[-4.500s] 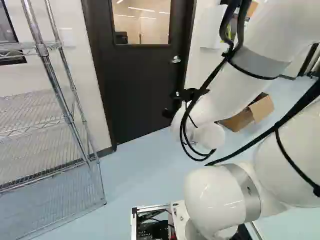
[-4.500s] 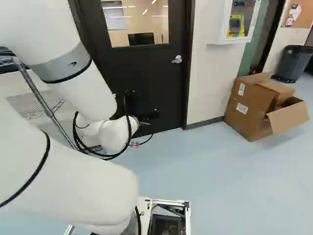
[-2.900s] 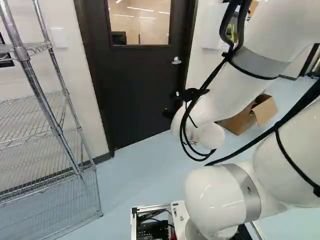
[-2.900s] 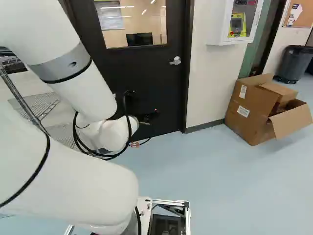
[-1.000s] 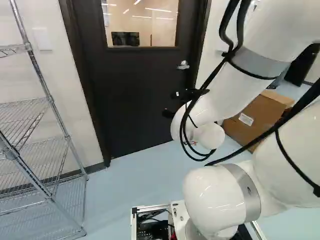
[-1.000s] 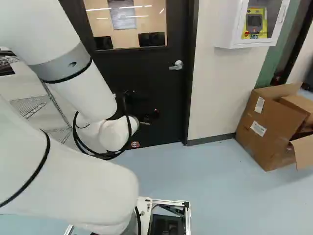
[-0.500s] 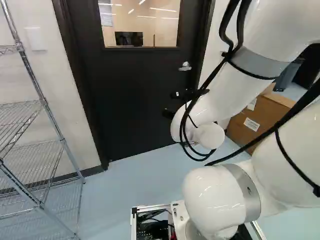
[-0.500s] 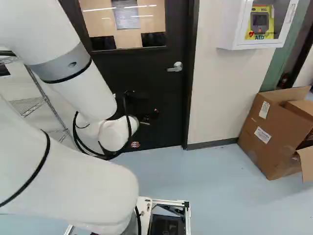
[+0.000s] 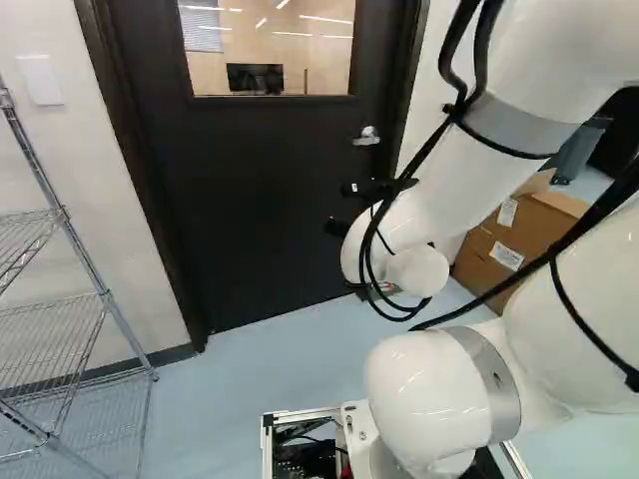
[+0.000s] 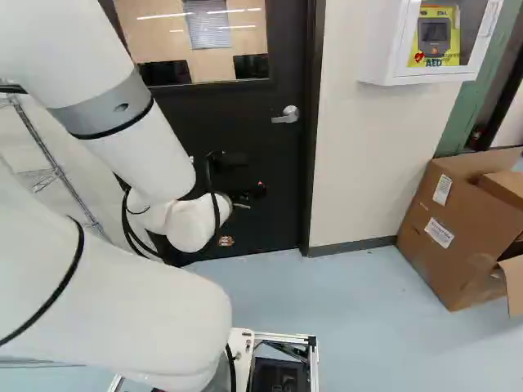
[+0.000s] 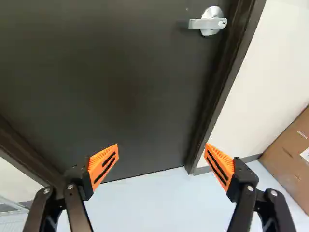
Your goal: Open the door and move inside
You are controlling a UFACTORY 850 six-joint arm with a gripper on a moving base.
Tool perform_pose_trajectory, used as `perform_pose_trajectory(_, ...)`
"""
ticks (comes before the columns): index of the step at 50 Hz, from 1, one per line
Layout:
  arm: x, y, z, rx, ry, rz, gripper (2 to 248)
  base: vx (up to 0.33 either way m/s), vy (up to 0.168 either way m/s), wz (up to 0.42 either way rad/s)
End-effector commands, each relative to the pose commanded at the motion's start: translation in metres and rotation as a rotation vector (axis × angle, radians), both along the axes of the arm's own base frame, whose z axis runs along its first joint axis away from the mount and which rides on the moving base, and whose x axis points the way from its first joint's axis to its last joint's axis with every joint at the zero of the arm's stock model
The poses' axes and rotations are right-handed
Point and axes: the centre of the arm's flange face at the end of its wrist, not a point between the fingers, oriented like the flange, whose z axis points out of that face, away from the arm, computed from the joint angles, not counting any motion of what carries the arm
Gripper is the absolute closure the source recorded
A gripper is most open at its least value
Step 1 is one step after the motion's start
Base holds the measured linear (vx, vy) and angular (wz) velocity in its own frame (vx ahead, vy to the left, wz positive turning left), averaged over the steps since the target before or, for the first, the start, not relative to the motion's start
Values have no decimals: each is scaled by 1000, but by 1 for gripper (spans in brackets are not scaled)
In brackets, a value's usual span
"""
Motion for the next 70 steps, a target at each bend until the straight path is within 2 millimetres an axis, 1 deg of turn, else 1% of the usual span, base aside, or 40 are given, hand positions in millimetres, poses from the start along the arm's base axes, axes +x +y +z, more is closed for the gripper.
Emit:
perform_pose_trajectory(49,0,0,0,0,0,0,3,101,-2,-11)
perform_pose_trajectory(70,0,0,1,0,-5,0,3,14,0,-2)
